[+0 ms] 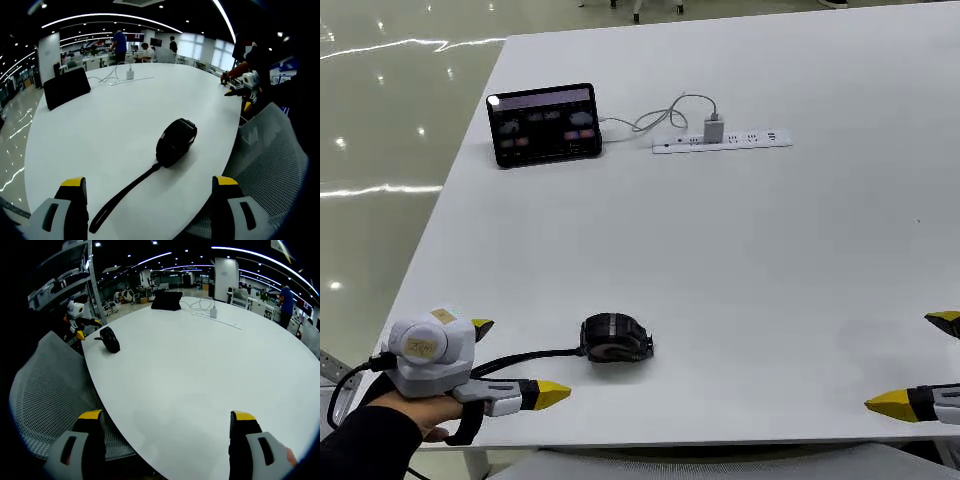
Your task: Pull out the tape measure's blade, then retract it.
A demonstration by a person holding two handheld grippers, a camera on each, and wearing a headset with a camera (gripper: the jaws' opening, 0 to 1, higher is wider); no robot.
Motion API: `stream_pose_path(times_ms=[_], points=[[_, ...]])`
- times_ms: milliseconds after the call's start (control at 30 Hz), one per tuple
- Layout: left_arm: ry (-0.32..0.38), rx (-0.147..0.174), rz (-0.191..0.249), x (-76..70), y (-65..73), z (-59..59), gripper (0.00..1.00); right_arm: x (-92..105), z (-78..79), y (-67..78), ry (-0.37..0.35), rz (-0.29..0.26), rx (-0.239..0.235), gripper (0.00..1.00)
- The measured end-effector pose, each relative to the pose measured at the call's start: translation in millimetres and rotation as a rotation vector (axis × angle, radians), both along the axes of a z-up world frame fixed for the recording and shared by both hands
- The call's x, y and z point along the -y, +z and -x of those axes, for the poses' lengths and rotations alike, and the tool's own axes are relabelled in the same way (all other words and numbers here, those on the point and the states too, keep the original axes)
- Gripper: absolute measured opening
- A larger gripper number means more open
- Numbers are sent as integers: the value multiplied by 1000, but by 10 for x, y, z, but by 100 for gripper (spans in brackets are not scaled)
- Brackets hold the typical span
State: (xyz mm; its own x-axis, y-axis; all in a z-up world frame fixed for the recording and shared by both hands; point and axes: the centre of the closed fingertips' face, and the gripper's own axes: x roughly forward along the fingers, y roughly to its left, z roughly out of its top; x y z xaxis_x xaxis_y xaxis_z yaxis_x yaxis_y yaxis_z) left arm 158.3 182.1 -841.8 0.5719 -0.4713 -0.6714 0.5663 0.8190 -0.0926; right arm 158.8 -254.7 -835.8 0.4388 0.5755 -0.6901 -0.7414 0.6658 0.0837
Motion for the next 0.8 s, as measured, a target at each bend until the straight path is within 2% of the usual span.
stream_pose_path(times_ms=[100,167,200,233,300,333,367,400,433,467,567,700,767,800], points=[[-21,-5,1,29,-13,-25,100,-6,-27,5,1,-2,1,100],[-42,-39,13,73,-42,-13,100,-20,-39,3,6,3,-1,100],[-43,-24,13,79,-36,-43,100,-29,-81,27,12,3,28,100],[-79,18,13,105,-21,-95,100,-35,-108,45,13,6,45,100],[-87,-6,20,123,-31,-98,100,-44,-128,49,14,8,38,100],[-95,-5,13,124,-32,-114,100,-56,-134,55,22,6,42,100],[-105,-4,5,126,-26,-114,100,-73,-143,64,40,10,59,100],[-117,-11,4,141,-27,-124,100,-59,-168,62,62,47,89,100],[-129,-29,-2,154,-36,-113,100,-72,-156,44,60,47,72,100],[-151,-59,-15,171,-59,-91,100,-90,-162,32,60,44,63,100],[-214,-13,-28,264,-9,-151,100,-144,-167,30,67,34,55,100],[-252,-3,-45,336,31,-223,100,-245,-191,48,93,20,67,100],[-271,-4,-47,373,54,-258,100,-304,-223,66,123,21,99,100],[-284,-10,-55,394,56,-278,100,-334,-230,65,127,24,100,100]])
